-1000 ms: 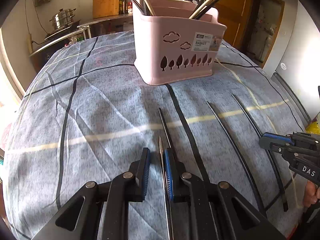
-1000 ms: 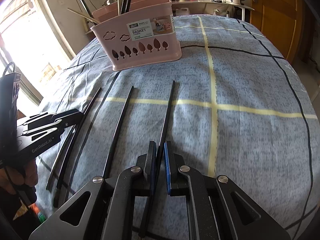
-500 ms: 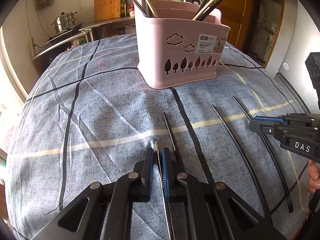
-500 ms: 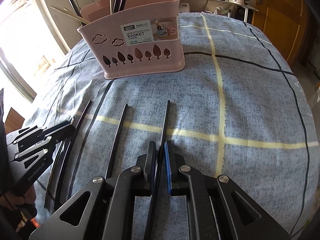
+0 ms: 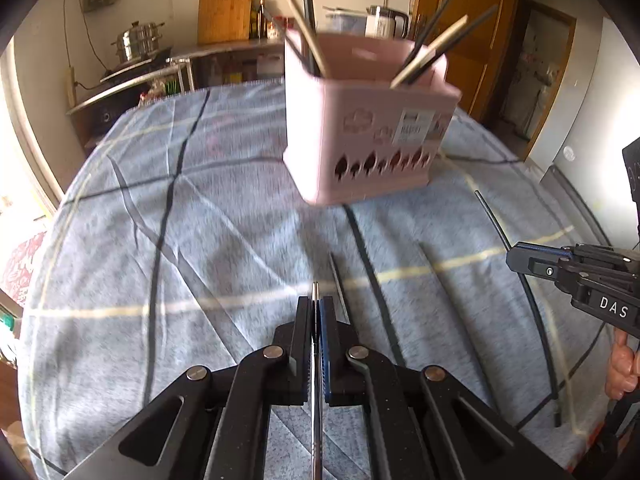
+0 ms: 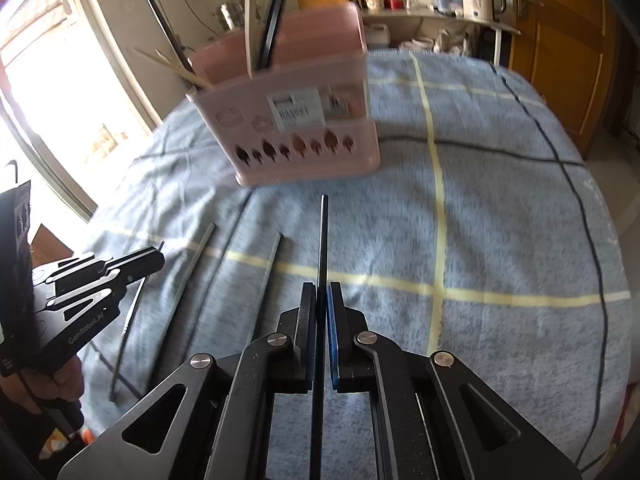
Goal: Organize utensils
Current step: 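Lift both held chopsticks up over the pink basket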
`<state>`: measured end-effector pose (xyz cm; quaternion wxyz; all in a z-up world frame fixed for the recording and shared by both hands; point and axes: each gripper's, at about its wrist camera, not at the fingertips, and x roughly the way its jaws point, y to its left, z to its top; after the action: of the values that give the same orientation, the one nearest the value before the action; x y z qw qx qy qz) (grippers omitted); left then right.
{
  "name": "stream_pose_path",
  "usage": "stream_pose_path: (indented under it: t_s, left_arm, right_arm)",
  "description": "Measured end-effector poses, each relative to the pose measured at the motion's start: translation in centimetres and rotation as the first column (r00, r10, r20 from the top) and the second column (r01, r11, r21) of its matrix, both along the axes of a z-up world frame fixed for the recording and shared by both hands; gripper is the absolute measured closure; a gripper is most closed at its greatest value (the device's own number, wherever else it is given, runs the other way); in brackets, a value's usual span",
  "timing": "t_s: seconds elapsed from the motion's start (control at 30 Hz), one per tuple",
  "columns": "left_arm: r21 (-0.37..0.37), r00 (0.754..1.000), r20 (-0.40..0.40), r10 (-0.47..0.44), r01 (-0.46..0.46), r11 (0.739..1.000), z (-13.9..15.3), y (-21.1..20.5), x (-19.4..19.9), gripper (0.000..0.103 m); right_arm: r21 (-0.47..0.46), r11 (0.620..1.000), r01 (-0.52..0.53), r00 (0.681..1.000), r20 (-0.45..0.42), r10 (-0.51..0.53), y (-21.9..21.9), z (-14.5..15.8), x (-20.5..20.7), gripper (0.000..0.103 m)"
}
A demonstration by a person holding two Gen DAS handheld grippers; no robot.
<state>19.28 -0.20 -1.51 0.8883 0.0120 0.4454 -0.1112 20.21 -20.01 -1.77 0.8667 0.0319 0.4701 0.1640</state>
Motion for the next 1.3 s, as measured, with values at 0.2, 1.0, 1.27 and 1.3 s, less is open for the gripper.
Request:
stream_pose_path:
  t_s: [0.2, 1.0, 1.27, 1.3]
  left_arm:
    - [-0.043, 0.998, 0.064, 0.001, 0.002, 0.999, 3.8, 0.8, -0.1, 0.100]
    - [-0.097, 0.977, 0.213, -0.026, 0.048, 0.994, 12.3, 0.6, -0.8, 0.100]
    - [-0.106, 0.978, 0.207, -0.036, 0.059, 0.993, 12.6, 0.4, -1.3, 0.100]
    - [-0.107, 0.978, 0.207, -0.038, 0.061, 0.992, 12.7, 0.4, -1.3, 0.100]
  right_arm:
    - [0.038, 0.999, 0.006, 0.997, 0.074, -0.009, -0.5, 3.4, -0.2, 0.098]
    - [0.064, 0.998, 0.007, 0.966, 0.257, -0.023, -1.8, 10.9, -1.6, 0.098]
    - [0.068, 0.998, -0.005, 0.961, 0.276, -0.014, -1.8, 11.5, -2.3, 0.098]
    - [0.067, 0.998, -0.007, 0.960, 0.279, -0.012, -1.8, 11.6, -2.3, 0.098]
